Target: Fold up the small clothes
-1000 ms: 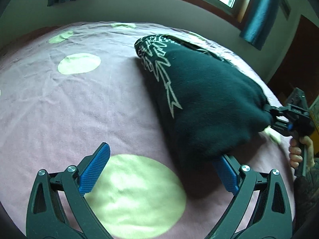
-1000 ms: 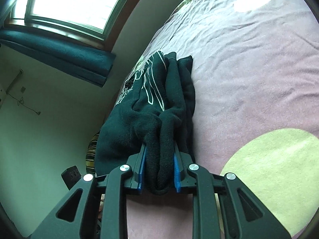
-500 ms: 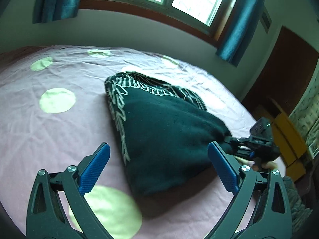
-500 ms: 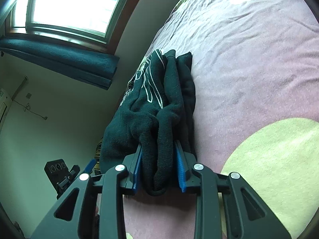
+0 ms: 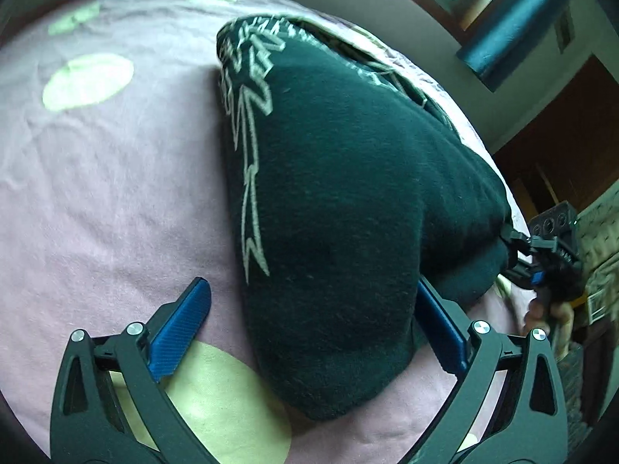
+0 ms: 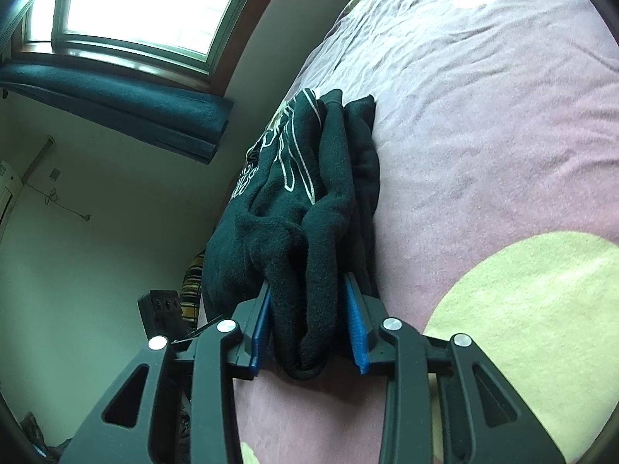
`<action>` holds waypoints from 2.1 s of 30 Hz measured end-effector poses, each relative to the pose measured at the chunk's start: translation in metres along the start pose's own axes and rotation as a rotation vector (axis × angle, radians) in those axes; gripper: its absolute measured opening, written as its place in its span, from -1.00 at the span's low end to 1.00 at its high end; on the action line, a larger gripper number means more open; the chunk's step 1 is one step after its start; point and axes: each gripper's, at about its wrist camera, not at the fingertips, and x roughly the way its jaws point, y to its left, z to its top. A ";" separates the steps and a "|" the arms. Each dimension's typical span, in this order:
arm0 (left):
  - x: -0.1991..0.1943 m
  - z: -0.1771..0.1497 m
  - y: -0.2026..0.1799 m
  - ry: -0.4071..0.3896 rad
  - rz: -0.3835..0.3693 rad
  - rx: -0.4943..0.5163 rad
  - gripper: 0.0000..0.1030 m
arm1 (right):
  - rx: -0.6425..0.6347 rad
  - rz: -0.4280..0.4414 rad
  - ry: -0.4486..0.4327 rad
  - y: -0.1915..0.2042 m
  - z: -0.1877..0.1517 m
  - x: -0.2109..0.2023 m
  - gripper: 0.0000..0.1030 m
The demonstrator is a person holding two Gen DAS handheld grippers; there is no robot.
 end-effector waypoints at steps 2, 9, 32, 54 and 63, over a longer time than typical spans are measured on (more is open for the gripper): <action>-0.015 0.000 -0.008 -0.046 0.033 0.049 0.96 | -0.077 -0.083 -0.001 0.020 0.003 -0.013 -0.27; -0.033 0.026 0.009 -0.060 -0.098 0.004 0.96 | -0.316 -0.160 -0.055 0.114 0.058 -0.034 0.11; 0.005 0.016 0.026 -0.048 -0.164 -0.059 0.96 | -0.361 -0.268 0.432 0.133 0.203 0.298 -0.76; 0.005 0.017 0.022 -0.055 -0.138 -0.047 0.96 | -0.019 -0.204 0.172 0.075 0.228 0.201 -0.07; 0.007 0.016 0.026 -0.051 -0.153 -0.070 0.96 | -0.062 -0.191 0.044 0.069 0.139 0.054 0.37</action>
